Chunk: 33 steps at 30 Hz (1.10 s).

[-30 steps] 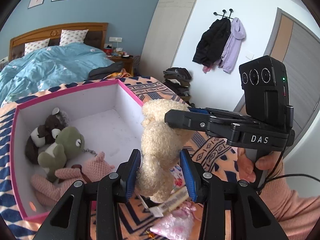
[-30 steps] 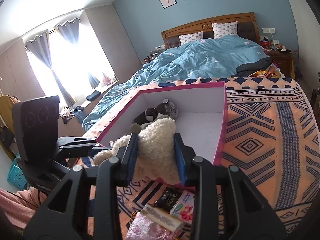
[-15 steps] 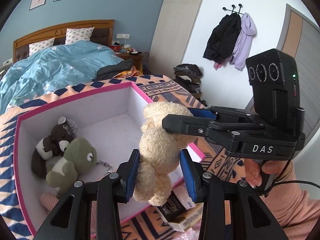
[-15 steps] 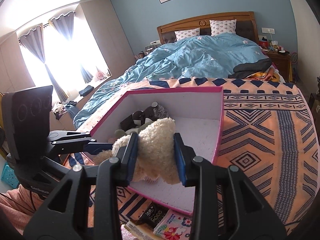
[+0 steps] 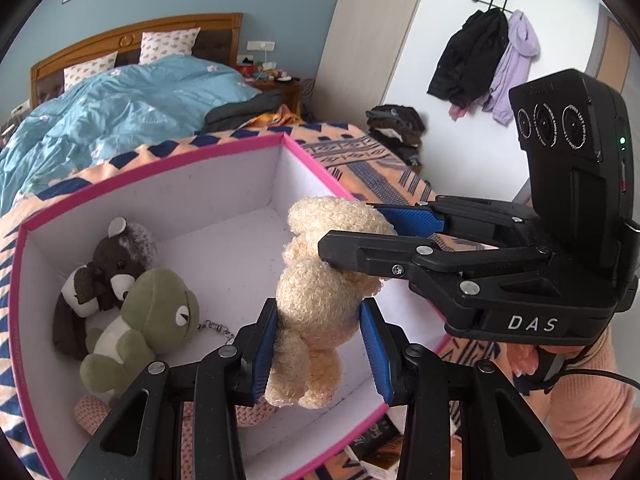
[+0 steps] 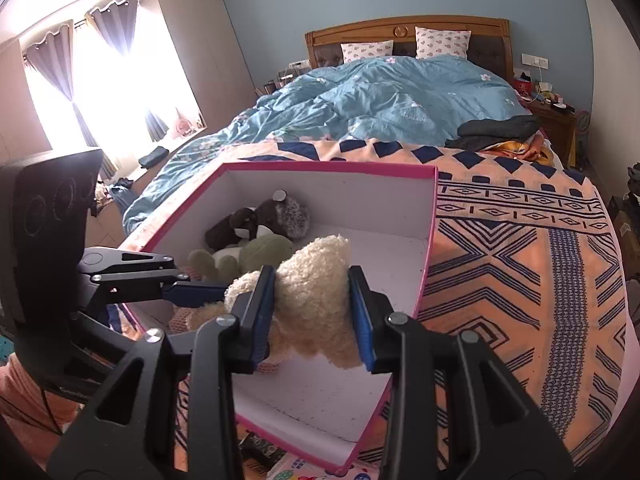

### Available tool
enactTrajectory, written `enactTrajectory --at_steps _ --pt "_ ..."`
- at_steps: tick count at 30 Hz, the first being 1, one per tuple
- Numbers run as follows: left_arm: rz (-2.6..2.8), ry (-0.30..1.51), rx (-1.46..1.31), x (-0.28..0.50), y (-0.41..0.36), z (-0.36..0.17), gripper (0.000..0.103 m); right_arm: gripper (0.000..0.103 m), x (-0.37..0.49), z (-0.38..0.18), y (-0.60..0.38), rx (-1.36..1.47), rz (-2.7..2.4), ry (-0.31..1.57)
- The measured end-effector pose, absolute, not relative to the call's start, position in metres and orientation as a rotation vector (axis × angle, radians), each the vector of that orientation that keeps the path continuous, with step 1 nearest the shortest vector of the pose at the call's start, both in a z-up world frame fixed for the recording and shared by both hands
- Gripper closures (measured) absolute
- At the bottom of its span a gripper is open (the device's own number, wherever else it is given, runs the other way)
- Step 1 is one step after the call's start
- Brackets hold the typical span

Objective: Organize objects
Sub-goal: 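Lower the teddy bear into the pink box and open the right tool, then move the right tool back to the pink lace pouch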

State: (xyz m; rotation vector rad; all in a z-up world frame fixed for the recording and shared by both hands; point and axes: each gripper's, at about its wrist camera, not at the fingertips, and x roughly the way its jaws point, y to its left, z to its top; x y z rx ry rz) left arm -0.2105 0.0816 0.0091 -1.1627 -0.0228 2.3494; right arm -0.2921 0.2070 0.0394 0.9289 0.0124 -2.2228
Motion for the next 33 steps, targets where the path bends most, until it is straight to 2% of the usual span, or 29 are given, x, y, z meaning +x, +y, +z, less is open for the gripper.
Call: enactTrajectory --at_steps 9,16,21,25,27,33 --pt "2.332 -0.044 -1.233 -0.213 0.081 -0.006 0.062 0.059 -0.292 0.026 0.191 0.955 -2.264 0.159" --pt "2.358 -0.063 -1.181 -0.203 0.077 0.002 0.062 0.059 -0.295 0.023 0.199 0.965 -2.279 0.118" --pt "2.397 -0.076 -1.091 -0.184 0.069 0.015 0.055 0.059 -0.281 0.029 0.210 0.933 -2.263 0.056" --pt "2.424 -0.067 -0.988 -0.155 0.063 0.029 0.053 0.059 -0.262 0.033 0.220 0.902 -2.248 0.017" --pt "2.445 -0.058 -0.928 -0.136 0.059 0.036 0.048 0.058 -0.250 0.035 0.226 0.883 -2.236 -0.002" --pt "2.422 -0.060 -0.838 -0.093 0.052 0.042 0.041 0.054 -0.207 0.031 0.247 0.861 -2.194 -0.064"
